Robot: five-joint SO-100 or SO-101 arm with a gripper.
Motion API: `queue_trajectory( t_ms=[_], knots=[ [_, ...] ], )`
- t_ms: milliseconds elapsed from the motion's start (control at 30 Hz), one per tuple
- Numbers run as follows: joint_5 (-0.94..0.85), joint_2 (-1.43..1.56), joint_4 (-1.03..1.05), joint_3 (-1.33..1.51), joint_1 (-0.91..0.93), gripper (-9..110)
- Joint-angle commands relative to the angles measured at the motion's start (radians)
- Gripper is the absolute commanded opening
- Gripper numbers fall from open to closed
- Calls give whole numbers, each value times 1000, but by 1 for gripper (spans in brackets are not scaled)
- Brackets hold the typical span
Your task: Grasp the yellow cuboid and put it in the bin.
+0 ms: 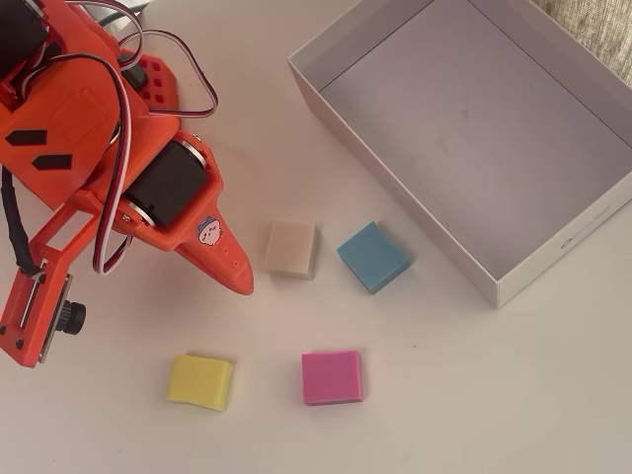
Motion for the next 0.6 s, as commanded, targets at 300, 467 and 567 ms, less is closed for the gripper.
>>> queue_trajectory(
  t_ms=[300, 467, 567],
  knots=[
    [31, -161, -173, -172, 32, 19],
    [189, -480, -212, -566, 26, 24],
    [287, -684, -144, -868, 32, 24]
  ],
)
